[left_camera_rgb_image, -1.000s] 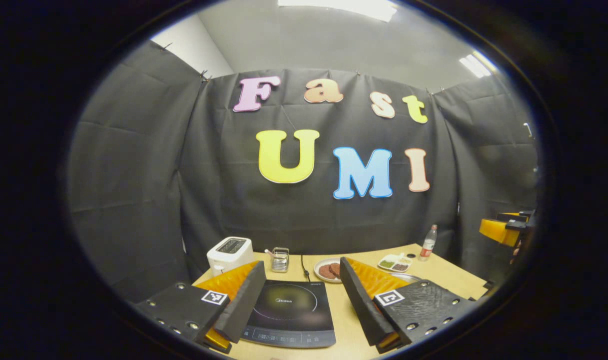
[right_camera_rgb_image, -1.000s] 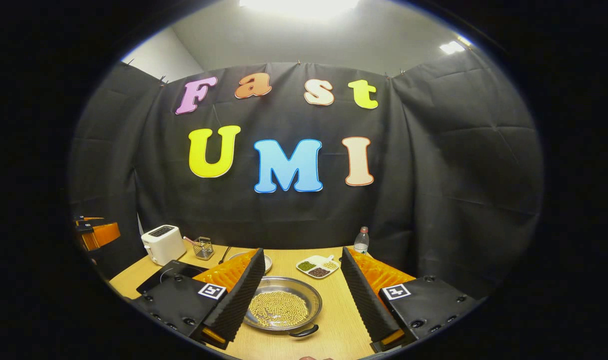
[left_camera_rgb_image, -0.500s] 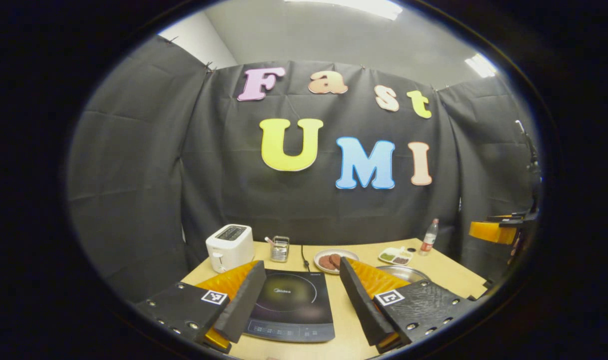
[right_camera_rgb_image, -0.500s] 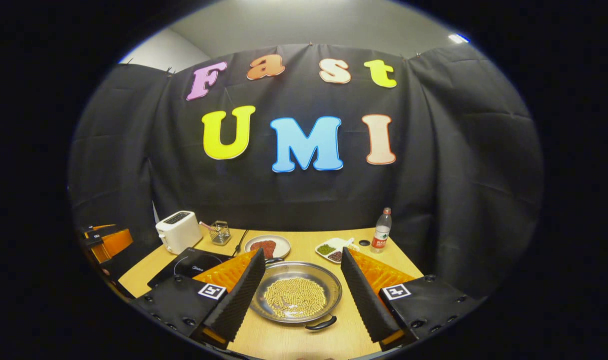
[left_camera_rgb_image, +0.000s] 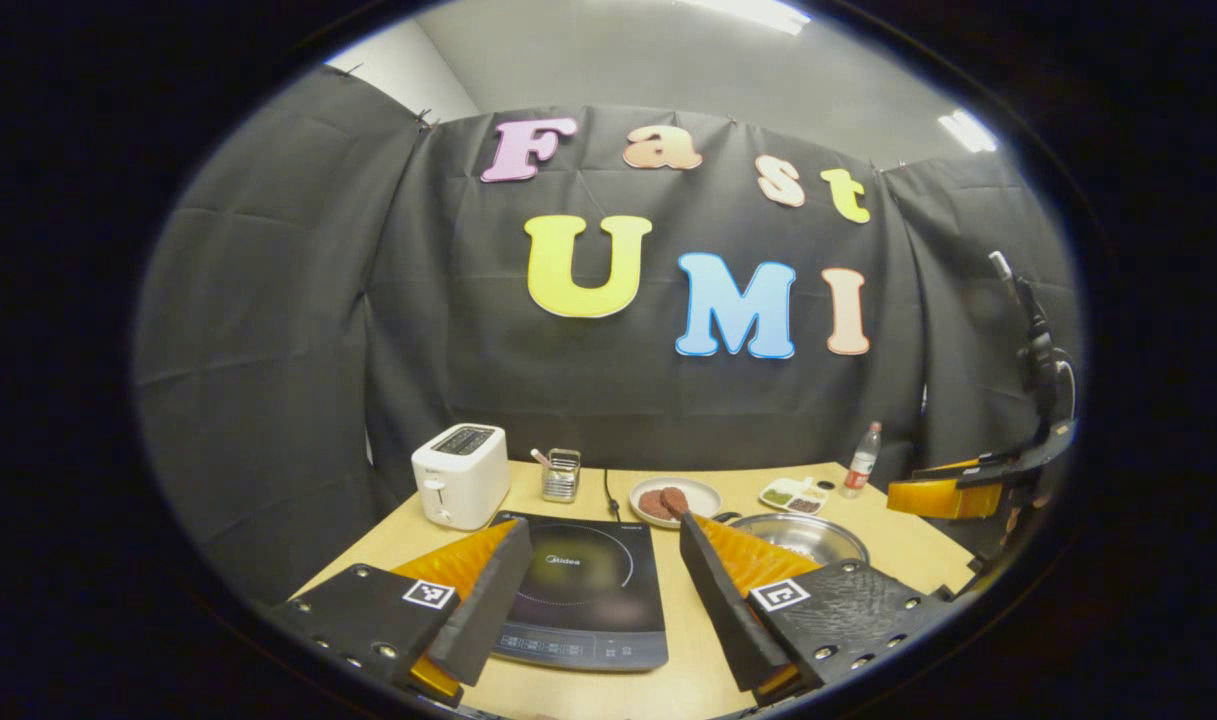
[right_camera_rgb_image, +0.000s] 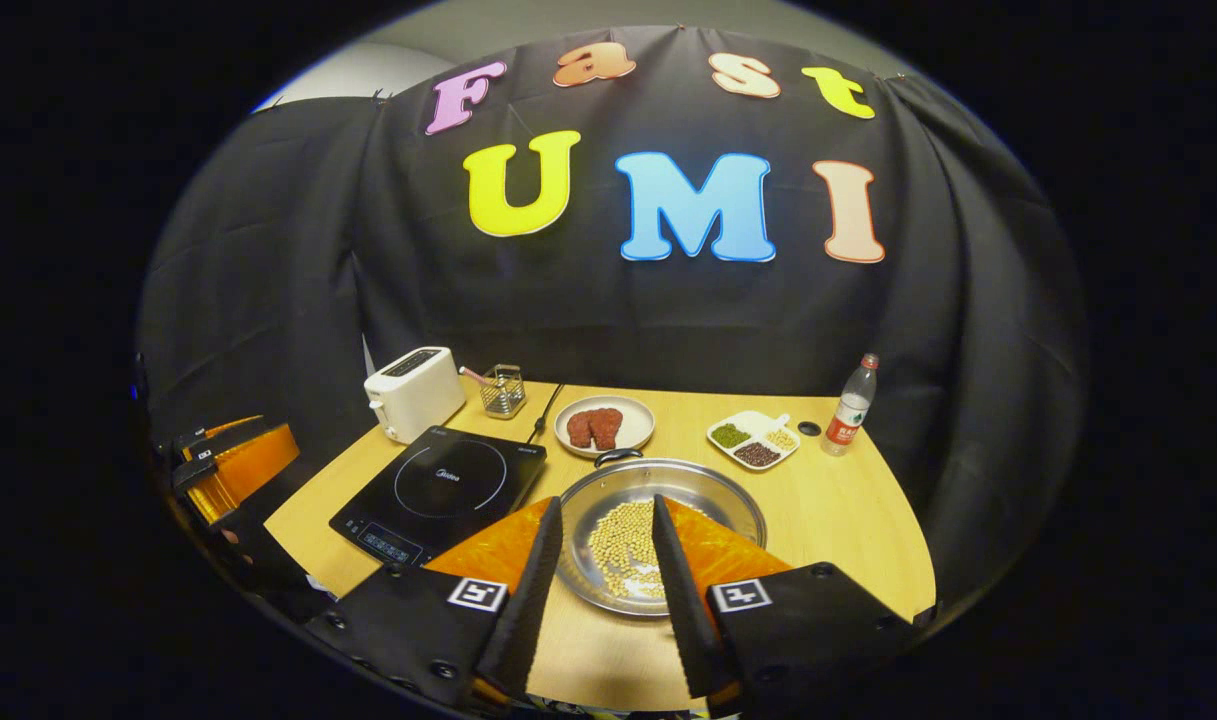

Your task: First push the handle of the pot to place it horizontally, then grasp the pot with both hands and set it on the induction cooktop.

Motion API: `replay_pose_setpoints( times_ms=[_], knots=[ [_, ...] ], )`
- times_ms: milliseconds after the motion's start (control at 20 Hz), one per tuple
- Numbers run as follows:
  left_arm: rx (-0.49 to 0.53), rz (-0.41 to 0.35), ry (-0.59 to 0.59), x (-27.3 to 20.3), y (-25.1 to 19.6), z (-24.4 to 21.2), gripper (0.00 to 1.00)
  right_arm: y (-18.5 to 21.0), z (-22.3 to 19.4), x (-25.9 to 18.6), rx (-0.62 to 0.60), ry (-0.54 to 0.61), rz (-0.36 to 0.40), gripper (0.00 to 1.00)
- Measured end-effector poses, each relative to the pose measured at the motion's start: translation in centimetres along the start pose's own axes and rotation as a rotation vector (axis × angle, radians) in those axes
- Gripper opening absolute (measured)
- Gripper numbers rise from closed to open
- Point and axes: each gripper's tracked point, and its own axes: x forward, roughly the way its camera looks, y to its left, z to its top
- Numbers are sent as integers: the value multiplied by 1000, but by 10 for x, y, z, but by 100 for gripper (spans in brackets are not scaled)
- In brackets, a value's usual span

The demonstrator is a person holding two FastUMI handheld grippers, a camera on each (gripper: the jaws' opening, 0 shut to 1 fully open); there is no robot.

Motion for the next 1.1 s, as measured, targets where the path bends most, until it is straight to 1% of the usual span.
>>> replay_pose_setpoints(
  times_ms=[150, 200, 250, 300, 350, 400, 450, 550, 600, 650, 700, 750, 850, 950, 1000, 1050, 1100],
  knots=[
    [8, 17, -2, 4, 13, 0, 88, 9, -19, 11, -13, 61, 21, 33],
    [6, 22, -3, 4, 16, 2, 88, 8, -29, 17, -23, 95, 16, 24],
    [3, 26, -3, 4, 19, 2, 88, 9, -37, 20, -30, 139, 26, 22],
    [1, 28, -2, 5, 21, 2, 88, 5, -53, 24, -38, 176, 21, 12],
    [-1, 29, -1, 6, 20, 0, 88, 10, -62, 23, -30, 211, 51, 2],
    [-3, 28, 2, 6, 20, -1, 88, 16, -72, 29, -21, 246, 82, 2],
    [-5, 25, 7, 5, 19, -3, 88, 21, -82, 21, -11, 276, 97, 2],
    [-5, 19, 14, 5, 15, -7, 88, 31, -97, 24, 37, 319, 146, 2],
    [-4, 17, 18, 4, 14, -8, 88, 33, -107, 24, 54, 351, 158, 2],
    [-5, 15, 25, 3, 11, -11, 88, 30, -118, 24, 45, 381, 145, 2],
    [-8, 6, 35, 2, 8, -14, 91, 23, -125, 28, 26, 403, 128, 2],
    [-11, -7, 44, 2, 3, -17, 91, 18, -135, 28, 4, 433, 116, 2],
    [-5, -18, 63, -1, -3, -20, 88, 15, -150, 24, -2, 484, 123, 0],
    [16, 11, 71, -5, -1, -22, 88, 6, -160, 23, -5, 507, 108, 0],
    [12, 7, 80, -5, -7, -24, 88, 2, -163, 23, -8, 518, 102, 2],
    [4, -4, 95, -5, -16, -28, 91, -1, -168, 24, -7, 531, 105, 2],
    [0, -2, 111, -6, -22, -35, 89, -5, -172, 28, -7, 546, 114, 0]
  ],
)
